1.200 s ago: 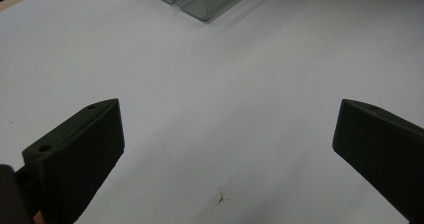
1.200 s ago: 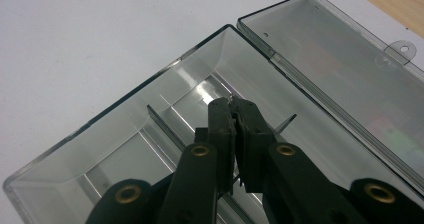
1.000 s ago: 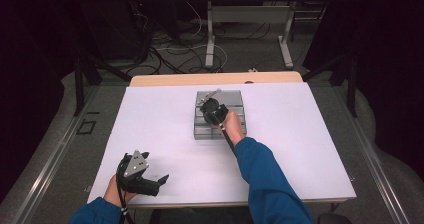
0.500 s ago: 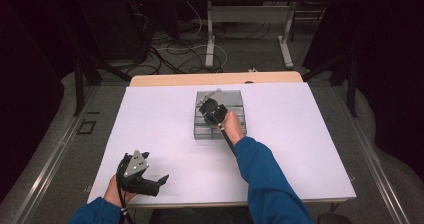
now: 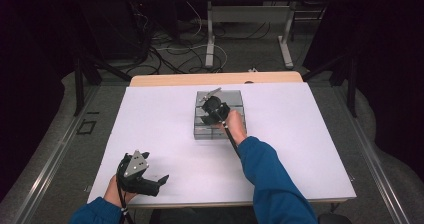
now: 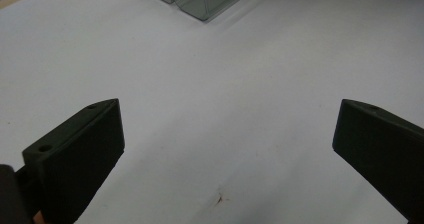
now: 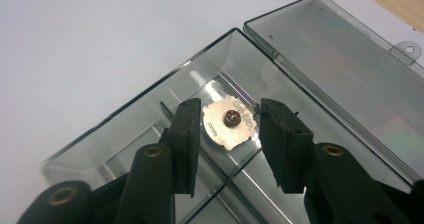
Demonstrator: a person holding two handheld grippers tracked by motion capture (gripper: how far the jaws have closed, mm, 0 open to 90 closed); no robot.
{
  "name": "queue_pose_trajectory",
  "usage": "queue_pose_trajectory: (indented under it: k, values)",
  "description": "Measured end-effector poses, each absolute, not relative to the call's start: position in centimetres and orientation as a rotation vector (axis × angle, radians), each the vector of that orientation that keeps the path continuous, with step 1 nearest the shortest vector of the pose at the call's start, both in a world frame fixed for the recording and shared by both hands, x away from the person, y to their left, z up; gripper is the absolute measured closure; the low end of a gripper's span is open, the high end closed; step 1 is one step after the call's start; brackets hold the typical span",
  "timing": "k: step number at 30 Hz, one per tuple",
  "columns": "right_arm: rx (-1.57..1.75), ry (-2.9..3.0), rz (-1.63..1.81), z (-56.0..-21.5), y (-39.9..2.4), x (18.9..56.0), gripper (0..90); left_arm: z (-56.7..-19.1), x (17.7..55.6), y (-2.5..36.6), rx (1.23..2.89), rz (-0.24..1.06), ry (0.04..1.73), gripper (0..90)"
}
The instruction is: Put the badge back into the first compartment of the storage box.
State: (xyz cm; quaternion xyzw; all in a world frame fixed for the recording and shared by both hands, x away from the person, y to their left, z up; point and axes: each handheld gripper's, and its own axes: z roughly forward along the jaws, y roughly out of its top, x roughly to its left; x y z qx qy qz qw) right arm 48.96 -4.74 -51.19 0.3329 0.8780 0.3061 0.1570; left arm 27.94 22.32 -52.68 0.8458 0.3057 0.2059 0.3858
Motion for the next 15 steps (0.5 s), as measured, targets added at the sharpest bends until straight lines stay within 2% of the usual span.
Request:
queue_pose_trajectory:
  k: [8, 15]
  values:
    - [0.954, 2.538, 1.002, -49.8, -5.8, 47.5, 35.8, -52.7, 27.9, 22.3, 2.155, 0.522, 0.782, 0.1]
    - [0.903, 2.582, 1.057, -48.8, -7.4, 46.2, 20.3, -52.7, 27.9, 22.3, 2.156, 0.513, 0.791, 0.1]
